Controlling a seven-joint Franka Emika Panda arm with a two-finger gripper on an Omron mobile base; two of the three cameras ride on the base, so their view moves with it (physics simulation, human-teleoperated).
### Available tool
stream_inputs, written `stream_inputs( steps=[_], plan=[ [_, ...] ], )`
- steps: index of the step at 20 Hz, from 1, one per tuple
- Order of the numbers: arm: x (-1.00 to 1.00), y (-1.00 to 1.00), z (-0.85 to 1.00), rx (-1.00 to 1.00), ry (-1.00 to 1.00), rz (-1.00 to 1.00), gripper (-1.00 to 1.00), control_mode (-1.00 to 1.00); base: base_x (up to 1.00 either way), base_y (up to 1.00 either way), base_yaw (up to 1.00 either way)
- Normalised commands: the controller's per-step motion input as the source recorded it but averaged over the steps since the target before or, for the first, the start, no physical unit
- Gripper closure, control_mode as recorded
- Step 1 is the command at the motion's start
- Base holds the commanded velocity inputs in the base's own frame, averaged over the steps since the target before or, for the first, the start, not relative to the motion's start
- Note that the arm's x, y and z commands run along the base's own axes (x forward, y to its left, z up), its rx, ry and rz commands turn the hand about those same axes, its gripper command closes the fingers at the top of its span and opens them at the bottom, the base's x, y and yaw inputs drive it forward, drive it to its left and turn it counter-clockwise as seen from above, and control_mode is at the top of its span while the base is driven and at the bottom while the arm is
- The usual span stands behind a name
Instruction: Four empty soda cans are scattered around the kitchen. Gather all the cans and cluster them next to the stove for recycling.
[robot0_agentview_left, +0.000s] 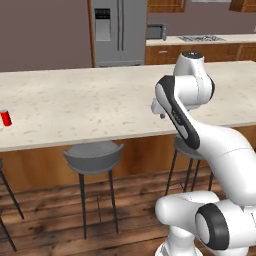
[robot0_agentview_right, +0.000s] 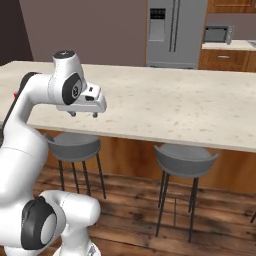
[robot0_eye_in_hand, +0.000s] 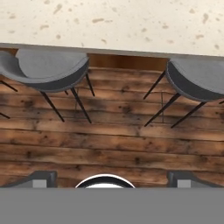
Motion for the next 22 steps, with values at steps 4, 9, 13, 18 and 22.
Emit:
stream_inputs(
  steps=[4, 9, 13, 18, 22],
  plan=[
    [0.0, 0.0, 0.0, 0.0, 0.0, 0.0, -1.0, 1.0, -0.24, 0.71, 0.0],
    [0.0, 0.0, 0.0, 0.0, 0.0, 0.0, -1.0, 1.0, 0.3, 0.33, 0.0],
    [0.0, 0.0, 0.0, 0.0, 0.0, 0.0, -1.0, 1.0, 0.53, 0.28, 0.0],
    [0.0, 0.0, 0.0, 0.0, 0.0, 0.0, -1.0, 1.0, 0.49, 0.26, 0.0],
    [0.0, 0.0, 0.0, 0.0, 0.0, 0.0, -1.0, 1.0, 0.17, 0.5, 0.0]
  ],
)
